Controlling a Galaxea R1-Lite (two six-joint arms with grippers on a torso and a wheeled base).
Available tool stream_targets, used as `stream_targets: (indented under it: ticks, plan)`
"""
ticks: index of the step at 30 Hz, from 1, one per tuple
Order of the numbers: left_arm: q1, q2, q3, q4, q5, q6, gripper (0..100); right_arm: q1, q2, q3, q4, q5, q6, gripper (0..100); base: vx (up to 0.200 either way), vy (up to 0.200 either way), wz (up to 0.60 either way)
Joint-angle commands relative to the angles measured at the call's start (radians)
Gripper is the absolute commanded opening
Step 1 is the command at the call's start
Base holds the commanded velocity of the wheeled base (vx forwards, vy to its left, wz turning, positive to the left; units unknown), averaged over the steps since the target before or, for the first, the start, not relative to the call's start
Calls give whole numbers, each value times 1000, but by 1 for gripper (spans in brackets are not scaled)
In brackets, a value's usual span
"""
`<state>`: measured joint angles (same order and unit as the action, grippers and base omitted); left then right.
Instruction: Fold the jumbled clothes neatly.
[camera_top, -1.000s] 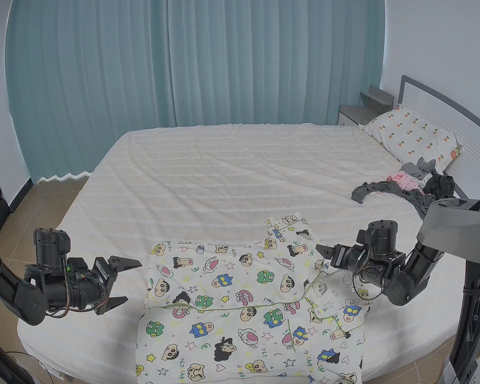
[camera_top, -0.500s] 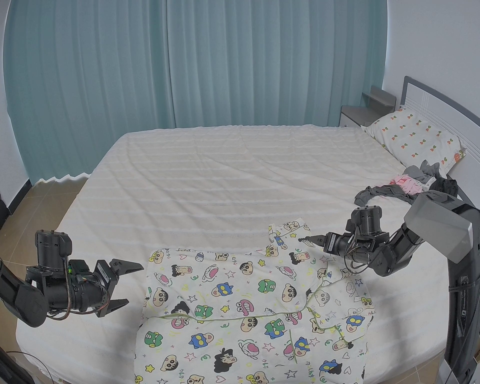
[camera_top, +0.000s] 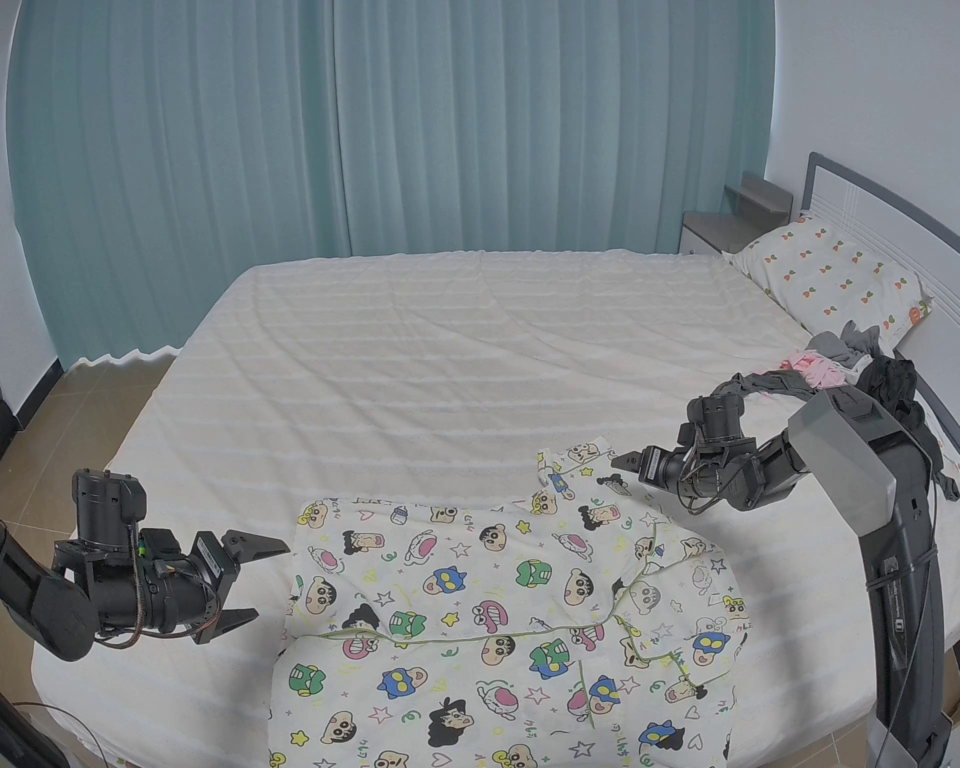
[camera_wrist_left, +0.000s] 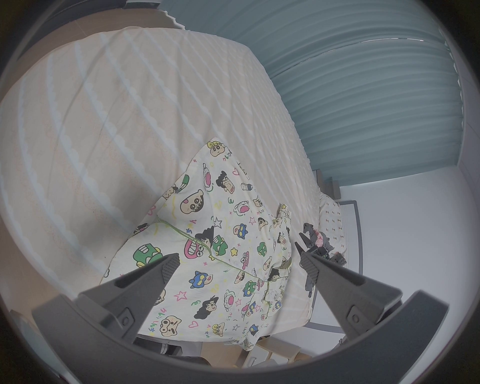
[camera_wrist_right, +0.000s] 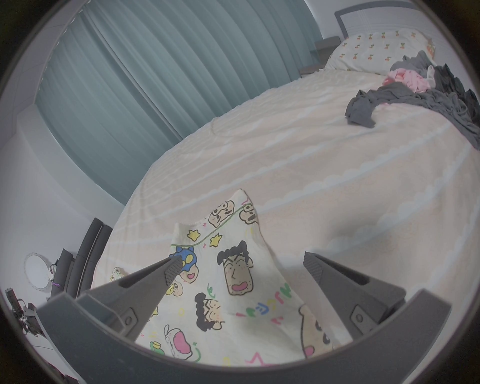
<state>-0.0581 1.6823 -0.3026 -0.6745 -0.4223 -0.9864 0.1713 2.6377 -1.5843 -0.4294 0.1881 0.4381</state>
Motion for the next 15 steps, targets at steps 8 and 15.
stream_targets:
  ticks: [8, 15]
  plan:
    - [0, 4, 3, 0, -1, 0, 100, 25, 116, -143, 50, 4, 19, 100, 0, 0, 0]
    - [0, 4, 11, -2, -1, 0, 100, 28, 154, -269, 143, -9, 76, 0, 0, 0, 0]
